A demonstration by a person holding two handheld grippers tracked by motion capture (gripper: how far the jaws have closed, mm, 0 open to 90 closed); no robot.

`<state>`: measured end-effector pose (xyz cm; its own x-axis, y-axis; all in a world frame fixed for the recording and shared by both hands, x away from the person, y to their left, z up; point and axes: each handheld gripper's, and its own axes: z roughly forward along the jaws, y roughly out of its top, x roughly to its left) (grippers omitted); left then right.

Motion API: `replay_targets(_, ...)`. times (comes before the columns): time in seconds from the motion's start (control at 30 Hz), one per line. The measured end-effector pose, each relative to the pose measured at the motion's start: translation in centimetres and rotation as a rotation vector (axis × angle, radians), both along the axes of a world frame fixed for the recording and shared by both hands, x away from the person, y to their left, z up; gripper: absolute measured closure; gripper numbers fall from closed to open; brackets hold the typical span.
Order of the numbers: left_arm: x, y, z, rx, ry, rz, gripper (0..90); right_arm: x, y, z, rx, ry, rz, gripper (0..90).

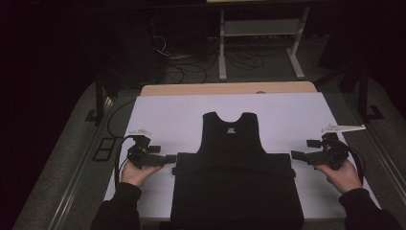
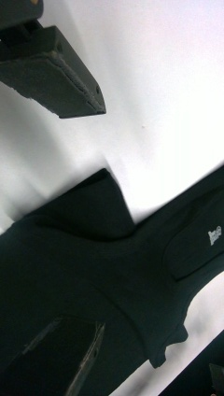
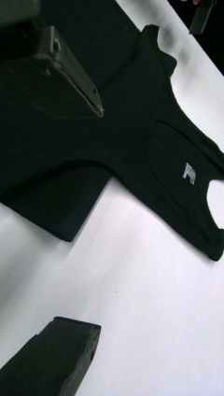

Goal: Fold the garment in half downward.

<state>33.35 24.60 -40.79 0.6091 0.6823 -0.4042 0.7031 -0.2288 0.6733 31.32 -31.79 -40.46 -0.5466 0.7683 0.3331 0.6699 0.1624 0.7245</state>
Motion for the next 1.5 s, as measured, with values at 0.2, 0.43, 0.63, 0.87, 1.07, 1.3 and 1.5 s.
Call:
replay_targets(0.2, 0.4, -0.2, 0.8, 0.001, -0.011, -0.016, 0.0, 1.0, 0.0, 0.6, 0.003, -0.007, 0.007, 0.0)
replay_targets(0.43, 1.1, -0.4, 1.7, 0.003, -0.012, -0.034, 0.0, 1.9, 0.0, 1.3, -0.004, -0.028, 0.009, 0.0)
replay_targets(0.63, 2.0, -1.1, 2.9, 0.031, -0.026, -0.057, 0.0, 3.0, 0.1, 2.1, -0.009, -0.023, 0.021, 0.0)
replay_targets(0.87, 3.1, -1.3, 4.6, 0.015, -0.049, -0.062, 0.0, 4.0, 0.5, 3.1, -0.023, -0.032, 0.030, 0.0)
replay_targets(1.07, 3.8, -1.5, 5.9, 0.011, -0.061, -0.064, 0.0, 4.6, 0.9, 3.9, -0.027, -0.046, 0.041, 0.0)
replay_targets(1.3, 4.4, -1.5, 6.2, 0.021, -0.068, -0.064, 0.0, 5.2, 1.1, 4.7, -0.037, -0.062, 0.048, 0.0)
replay_targets(1.5, 5.1, -1.7, 6.4, 0.030, -0.066, -0.070, 0.0, 6.0, 1.1, 5.1, -0.048, -0.056, 0.050, 0.0)
